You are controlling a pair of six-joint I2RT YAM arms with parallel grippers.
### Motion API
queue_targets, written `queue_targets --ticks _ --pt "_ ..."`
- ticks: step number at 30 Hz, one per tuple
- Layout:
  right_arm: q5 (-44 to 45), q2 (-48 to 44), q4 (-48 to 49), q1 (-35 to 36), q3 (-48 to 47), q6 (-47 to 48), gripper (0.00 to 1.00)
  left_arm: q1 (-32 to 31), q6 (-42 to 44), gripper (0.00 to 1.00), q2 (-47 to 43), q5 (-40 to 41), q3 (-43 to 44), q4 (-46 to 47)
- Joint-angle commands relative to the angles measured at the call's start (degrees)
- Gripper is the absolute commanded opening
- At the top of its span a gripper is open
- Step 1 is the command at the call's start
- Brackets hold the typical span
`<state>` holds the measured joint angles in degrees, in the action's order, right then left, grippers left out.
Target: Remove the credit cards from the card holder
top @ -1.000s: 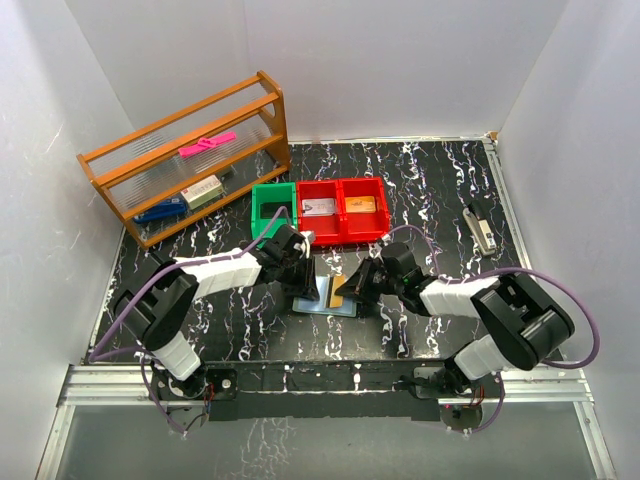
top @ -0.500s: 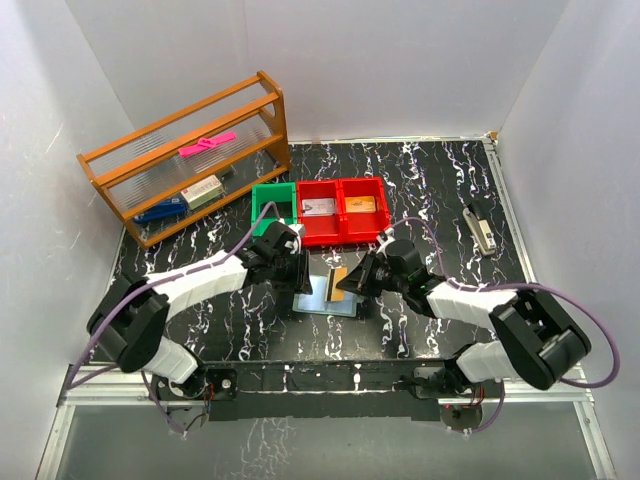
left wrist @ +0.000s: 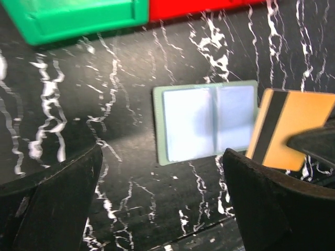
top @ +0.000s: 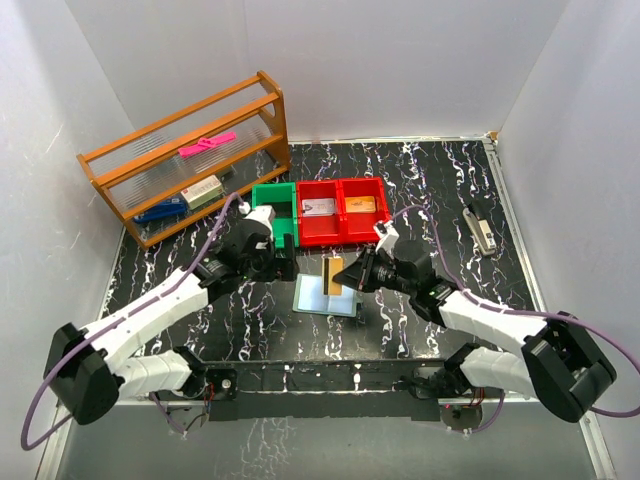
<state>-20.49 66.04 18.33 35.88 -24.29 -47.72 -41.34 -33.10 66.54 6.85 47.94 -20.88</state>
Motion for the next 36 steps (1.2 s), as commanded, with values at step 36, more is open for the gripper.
queue_targets --ticks 36 --pt "6.13 7.82 -16.4 -19.93 -30.94 45.62 0.0 16.11 15.77 0.99 -17.65 15.7 -5.39 -5.97"
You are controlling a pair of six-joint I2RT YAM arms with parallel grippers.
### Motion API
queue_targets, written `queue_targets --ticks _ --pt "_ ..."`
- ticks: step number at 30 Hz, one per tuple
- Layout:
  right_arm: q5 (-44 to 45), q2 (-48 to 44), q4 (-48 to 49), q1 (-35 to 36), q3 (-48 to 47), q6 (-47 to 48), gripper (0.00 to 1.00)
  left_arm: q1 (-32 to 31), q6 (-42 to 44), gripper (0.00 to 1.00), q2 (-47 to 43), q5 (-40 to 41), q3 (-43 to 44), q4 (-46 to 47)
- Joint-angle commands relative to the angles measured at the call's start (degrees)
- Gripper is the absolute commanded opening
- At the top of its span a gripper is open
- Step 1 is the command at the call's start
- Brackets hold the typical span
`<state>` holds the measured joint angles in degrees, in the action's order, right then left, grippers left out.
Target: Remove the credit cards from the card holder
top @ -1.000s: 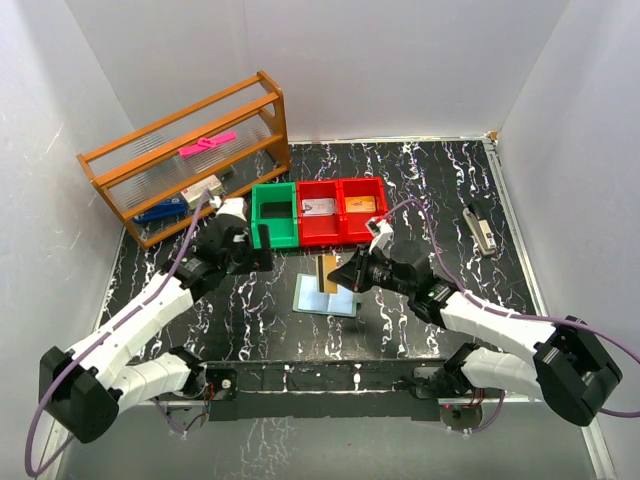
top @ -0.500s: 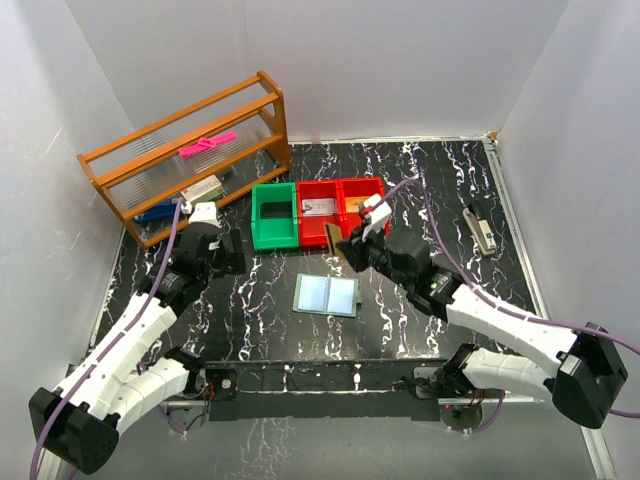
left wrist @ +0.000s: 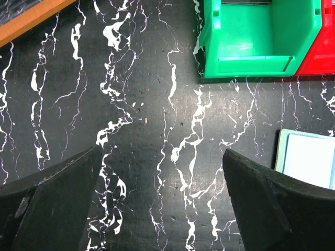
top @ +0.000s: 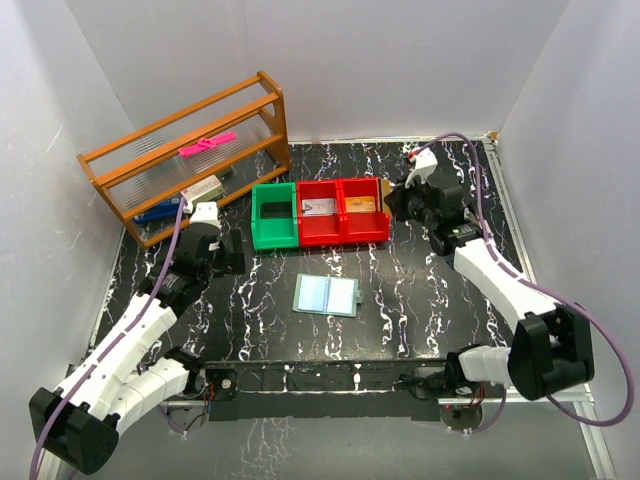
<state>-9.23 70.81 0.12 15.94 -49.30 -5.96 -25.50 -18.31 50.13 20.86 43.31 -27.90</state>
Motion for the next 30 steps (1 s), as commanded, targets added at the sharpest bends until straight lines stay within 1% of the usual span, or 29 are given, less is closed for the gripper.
queue_targets --ticks 1,4,6,8,10,12,16,19,21,26,30 --pt "-6.56 4.26 1.21 0.05 -6.77 5.95 0.0 0.27 1.05 0.99 -1.18 1.39 -0.79 1.17" --pt "-10.39 7.9 0.23 0.27 -9.01 12.44 0.0 0.23 1.22 0.99 -0.75 0.46 -0.81 1.33" --pt "-11.15 10.52 -2.79 0.98 -11.51 19.24 0.0 0.26 1.25 0.99 -0.67 0.2 -0.85 1.44" --pt "-6.08 13.09 -4.93 2.81 -13.62 25.62 0.0 0.27 1.32 0.99 -0.72 -0.02 -0.91 1.52" --pt "-2.17 15.73 -7.2 4.49 -15.43 34.51 0.0 0.26 1.42 0.99 -0.86 -0.35 -0.94 1.74" --pt "1.11 18.1 -7.57 5.42 -16.9 39.01 0.0 0.25 1.52 0.99 -0.92 -0.54 -1.01 1.8" --pt "1.13 21.82 -7.59 5.59 -19.17 46.41 0.0 0.27 1.61 0.99 -0.91 -0.65 -1.12 1.83" --pt "2.76 24.26 -6.88 5.65 -19.77 52.84 0.0 0.22 1.61 0.99 -0.98 -0.64 -1.08 1.8" --pt "1.09 25.67 -6.88 5.61 -19.82 58.17 0.0 0.24 1.57 0.99 -1.0 -1.35 -1.08 1.76" --pt "-0.05 30.22 -7.92 5.66 -23.01 64.05 0.0 0.29 1.91 0.99 -0.92 -2.91 -1.0 1.8" --pt "-0.56 33.76 -7.82 5.61 -25.47 65.6 0.0 0.27 1.96 0.99 -0.91 -2.96 -0.97 1.82"
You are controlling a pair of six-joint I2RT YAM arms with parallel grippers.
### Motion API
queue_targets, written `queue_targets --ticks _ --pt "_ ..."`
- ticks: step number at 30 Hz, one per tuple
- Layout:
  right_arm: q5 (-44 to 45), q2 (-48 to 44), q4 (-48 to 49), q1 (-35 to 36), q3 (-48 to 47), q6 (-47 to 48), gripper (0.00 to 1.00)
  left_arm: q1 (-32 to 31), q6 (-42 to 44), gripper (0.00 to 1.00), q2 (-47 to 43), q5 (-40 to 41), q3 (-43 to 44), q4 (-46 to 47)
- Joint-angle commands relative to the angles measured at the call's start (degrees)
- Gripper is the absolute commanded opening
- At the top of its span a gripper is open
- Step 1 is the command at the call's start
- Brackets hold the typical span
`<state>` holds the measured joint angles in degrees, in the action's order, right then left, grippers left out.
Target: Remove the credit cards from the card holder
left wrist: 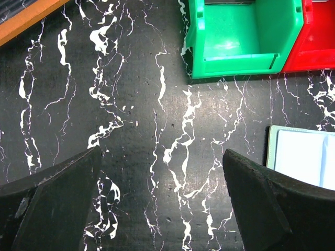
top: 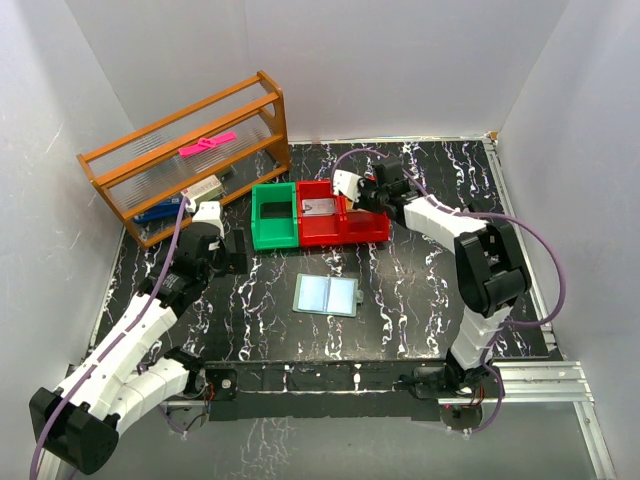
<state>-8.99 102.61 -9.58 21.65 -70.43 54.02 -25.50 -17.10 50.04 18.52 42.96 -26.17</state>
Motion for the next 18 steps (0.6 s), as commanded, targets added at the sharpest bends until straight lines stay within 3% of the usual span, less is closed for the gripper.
queue_targets --ticks 1,6,10,18 --pt "-0.84 2.77 1.78 0.01 -4.74 6.08 0.0 0.23 0.76 0.99 -0.83 -0.53 -0.6 0.07" --pt "1.67 5.88 3.74 0.6 -4.33 9.01 0.0 0.27 0.76 0.99 -0.92 -0.28 -0.73 0.16" --pt "4.61 5.78 10.62 0.76 -3.05 9.74 0.0 0.27 0.75 0.99 -0.7 -1.01 -0.79 0.33" --pt "4.79 9.49 10.32 0.95 -5.97 11.09 0.0 0.27 1.02 0.98 0.72 -2.45 -0.64 0.49"
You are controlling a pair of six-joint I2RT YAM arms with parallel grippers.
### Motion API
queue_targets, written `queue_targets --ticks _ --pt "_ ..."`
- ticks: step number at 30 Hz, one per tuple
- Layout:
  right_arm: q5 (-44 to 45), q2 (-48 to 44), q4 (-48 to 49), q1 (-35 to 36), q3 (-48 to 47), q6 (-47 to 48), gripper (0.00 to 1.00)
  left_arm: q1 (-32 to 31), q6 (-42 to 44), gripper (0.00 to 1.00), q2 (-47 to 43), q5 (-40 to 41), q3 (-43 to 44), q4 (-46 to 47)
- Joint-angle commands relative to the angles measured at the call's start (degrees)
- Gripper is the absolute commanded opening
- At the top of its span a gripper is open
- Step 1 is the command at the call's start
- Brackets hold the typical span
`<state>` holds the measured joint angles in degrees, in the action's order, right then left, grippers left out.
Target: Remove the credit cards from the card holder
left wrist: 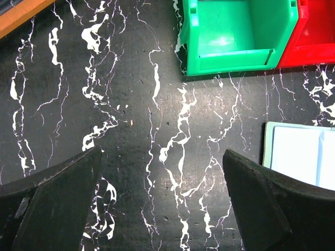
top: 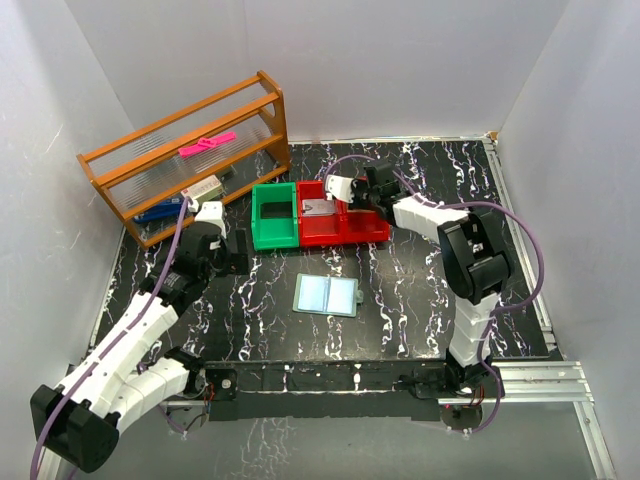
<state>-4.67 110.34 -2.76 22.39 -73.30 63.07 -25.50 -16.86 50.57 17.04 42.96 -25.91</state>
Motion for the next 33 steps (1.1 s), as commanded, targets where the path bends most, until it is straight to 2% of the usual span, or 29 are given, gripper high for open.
queue_targets --ticks 1,13,15,20,28,33 --pt "0.37 2.14 3.47 0.28 -3.28 2.1 0.0 0.26 0.83 0.99 0.29 -1.0 -0.65 0.24" --pt "3.56 5.31 4.37 1.91 -3.21 1.26 0.04 0.26 1.04 0.99 1.64 -1.98 -0.64 0.34" --pt "3.12 5.19 3.7 1.87 -3.13 0.99 0.09 0.27 1.19 0.99 1.73 -2.5 -0.83 0.57" --pt "1.82 5.4 1.9 1.93 -3.4 0.63 0.13 0.29 1.22 0.98 2.88 -3.0 -0.57 0.4" --pt "3.05 5.82 1.17 1.78 -3.43 -0.08 0.34 0.25 1.22 0.99 3.35 -3.35 -0.5 0.42" --pt "2.48 5.94 0.63 1.85 -3.6 -1.13 0.39 0.27 1.31 0.99 3.59 -3.6 -0.42 0.45"
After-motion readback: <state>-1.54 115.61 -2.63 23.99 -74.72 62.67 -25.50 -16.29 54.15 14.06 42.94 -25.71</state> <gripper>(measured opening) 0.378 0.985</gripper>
